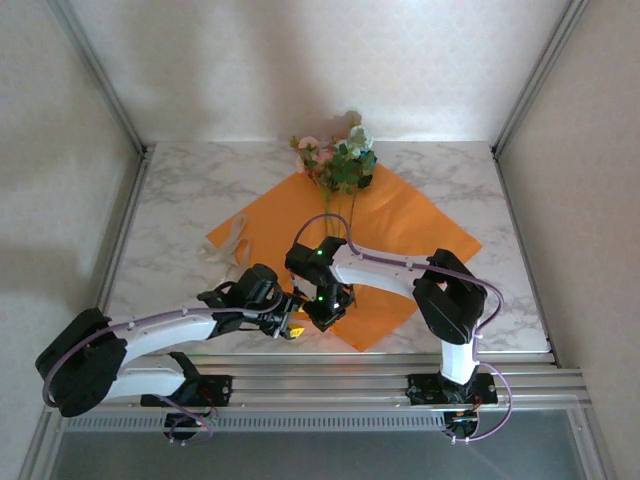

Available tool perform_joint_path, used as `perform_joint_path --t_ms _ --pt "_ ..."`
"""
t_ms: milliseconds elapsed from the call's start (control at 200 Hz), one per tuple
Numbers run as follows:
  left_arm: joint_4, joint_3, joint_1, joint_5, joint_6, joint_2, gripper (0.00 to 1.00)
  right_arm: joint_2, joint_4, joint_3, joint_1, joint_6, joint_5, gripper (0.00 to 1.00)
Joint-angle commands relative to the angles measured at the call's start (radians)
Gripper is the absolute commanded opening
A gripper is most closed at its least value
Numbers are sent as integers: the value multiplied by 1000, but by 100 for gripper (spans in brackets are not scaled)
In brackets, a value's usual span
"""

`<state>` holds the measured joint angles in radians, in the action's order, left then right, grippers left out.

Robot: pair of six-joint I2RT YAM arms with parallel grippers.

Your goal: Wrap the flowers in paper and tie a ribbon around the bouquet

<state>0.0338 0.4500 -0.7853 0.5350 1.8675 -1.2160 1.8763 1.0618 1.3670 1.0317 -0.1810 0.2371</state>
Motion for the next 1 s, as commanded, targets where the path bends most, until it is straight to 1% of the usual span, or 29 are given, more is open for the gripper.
perform_joint_path --t_ms 0,65,210,415,465,516,576,606,671,786,831,946,996 --pt "72 -56 -20 -63 107 19 40 2 27 24 -10 21 41 14" --pt "113 -83 -20 -82 137 15 37 -4 20 16 -10 19 45 14" --pt "186 -92 -20 -117 170 -26 34 -11 11 13 -10 15 49 14" --pt "203 -66 -20 -153 189 -59 29 -14 3 12 -9 17 48 15" --pt "204 -66 -20 -156 192 -64 25 -16 1 8 -10 20 47 15" --pt "205 -69 -20 -163 198 -68 18 -21 0 7 -10 21 41 17" --pt "218 -75 -20 -167 208 -72 7 -36 -9 1 -10 22 27 19" --pt "227 -79 -20 -168 213 -76 0 -47 -14 -1 -11 20 18 21" --pt "236 -86 -20 -168 225 -78 0 -80 -31 -13 -12 15 -6 29" --pt "264 -110 -20 -177 258 -68 0 -172 -83 -58 -21 5 -40 51" --pt "278 -120 -20 -181 270 -64 0 -218 -107 -87 -26 4 -47 57" --pt "285 -128 -19 -184 284 -59 0 -331 -172 -159 -28 37 -51 65" --pt "290 -129 -19 -184 290 -58 0 -370 -194 -185 -28 65 -42 66"
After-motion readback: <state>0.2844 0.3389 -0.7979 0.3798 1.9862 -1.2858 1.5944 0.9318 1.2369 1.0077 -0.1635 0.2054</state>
